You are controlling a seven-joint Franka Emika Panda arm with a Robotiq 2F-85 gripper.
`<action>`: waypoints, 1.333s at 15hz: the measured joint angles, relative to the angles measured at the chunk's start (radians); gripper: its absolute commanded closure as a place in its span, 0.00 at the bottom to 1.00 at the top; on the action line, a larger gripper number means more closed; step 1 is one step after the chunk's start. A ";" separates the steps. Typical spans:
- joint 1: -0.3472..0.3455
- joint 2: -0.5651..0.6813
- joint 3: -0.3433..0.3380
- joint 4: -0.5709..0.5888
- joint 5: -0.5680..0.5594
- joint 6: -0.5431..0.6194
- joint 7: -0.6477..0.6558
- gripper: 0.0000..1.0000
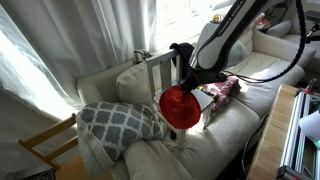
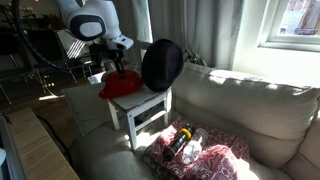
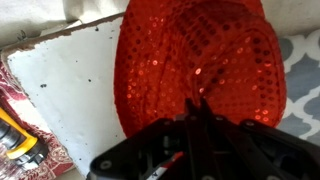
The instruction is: Hang the red hat on the left side of the backrest of the white chair and then put the black hat on the seat of the white chair
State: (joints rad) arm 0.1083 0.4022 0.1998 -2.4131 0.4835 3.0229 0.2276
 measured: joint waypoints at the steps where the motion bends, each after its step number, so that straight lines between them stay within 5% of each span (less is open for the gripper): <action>1: 0.017 -0.013 -0.006 0.000 -0.016 -0.004 0.030 0.99; 9: 0.166 -0.219 -0.040 0.002 -0.147 -0.114 0.226 0.99; 16: 0.186 -0.353 -0.038 0.083 -0.324 -0.161 0.356 0.99; 20: 0.186 -0.317 -0.072 0.157 -0.557 -0.143 0.559 0.99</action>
State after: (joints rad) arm 0.2942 0.0856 0.1282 -2.2562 -0.0734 2.8798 0.7864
